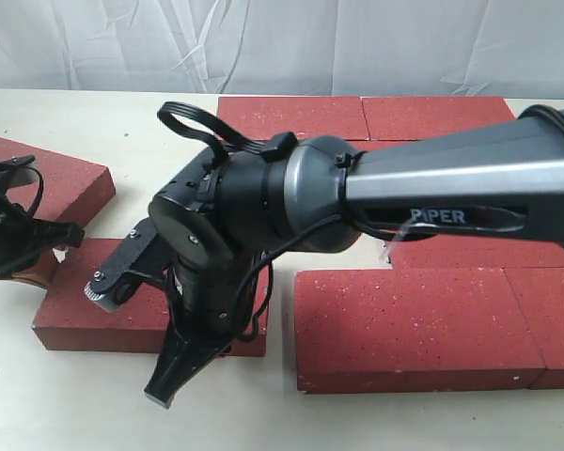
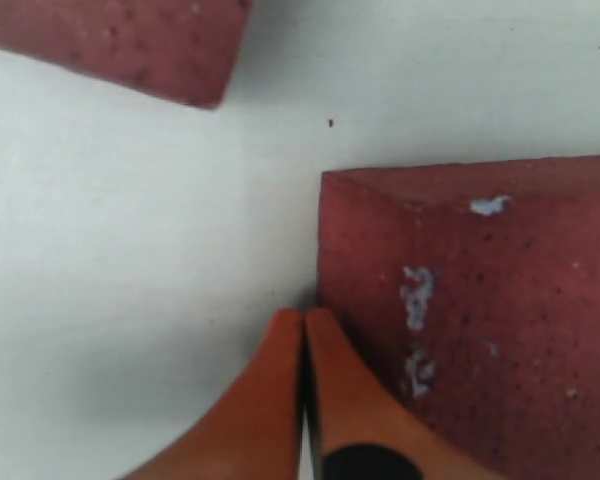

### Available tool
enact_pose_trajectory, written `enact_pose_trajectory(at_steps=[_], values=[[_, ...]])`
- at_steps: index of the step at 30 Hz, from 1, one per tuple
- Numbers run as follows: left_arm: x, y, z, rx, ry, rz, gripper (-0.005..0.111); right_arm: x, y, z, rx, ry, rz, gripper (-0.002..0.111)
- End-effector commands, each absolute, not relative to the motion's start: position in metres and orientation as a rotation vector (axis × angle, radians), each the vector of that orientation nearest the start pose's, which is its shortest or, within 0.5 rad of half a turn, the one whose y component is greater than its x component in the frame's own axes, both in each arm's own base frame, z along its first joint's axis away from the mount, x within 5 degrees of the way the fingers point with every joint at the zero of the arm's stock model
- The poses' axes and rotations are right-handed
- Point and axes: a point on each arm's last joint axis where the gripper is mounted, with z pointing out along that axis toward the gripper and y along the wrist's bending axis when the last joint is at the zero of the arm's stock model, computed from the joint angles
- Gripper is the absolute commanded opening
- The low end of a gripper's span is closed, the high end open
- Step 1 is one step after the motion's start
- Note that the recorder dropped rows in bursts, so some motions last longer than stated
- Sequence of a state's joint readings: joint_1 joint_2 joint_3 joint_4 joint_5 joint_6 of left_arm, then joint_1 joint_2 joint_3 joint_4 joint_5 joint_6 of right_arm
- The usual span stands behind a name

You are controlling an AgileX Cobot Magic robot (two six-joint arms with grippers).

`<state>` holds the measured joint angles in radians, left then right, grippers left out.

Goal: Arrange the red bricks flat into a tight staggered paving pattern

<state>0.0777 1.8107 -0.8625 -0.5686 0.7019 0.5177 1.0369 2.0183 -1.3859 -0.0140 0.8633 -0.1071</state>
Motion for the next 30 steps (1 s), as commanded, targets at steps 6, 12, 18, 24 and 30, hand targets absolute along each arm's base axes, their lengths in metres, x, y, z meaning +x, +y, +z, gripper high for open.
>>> enact_pose_trajectory(at_steps=[6, 12, 18, 24, 30], values=[[0.2961, -0.0117, 0.1294, 0.004, 2.961, -0.575, 0.0, 0.206, 0.3418, 0.1619, -1.618, 2.489, 0.073, -0.001], [0.2966, -0.0125, 0.1298, -0.004, 2.954, -0.587, 0.0, 0.2061, 0.342, 0.162, -1.617, 2.487, 0.074, -0.001], [0.298, -0.0125, 0.13, -0.021, 2.94, -0.587, 0.0, 0.2112, 0.3424, 0.1628, -1.572, 2.457, 0.038, -0.001], [0.3017, -0.0167, 0.1325, 0.008, 2.879, -0.651, 0.0, 0.2117, 0.3428, 0.1629, -1.573, 2.448, 0.037, -0.001], [0.3033, -0.0187, 0.1339, 0.021, 2.85, -0.682, 0.0, 0.2142, 0.343, 0.1635, -1.563, 2.424, 0.018, -0.001]])
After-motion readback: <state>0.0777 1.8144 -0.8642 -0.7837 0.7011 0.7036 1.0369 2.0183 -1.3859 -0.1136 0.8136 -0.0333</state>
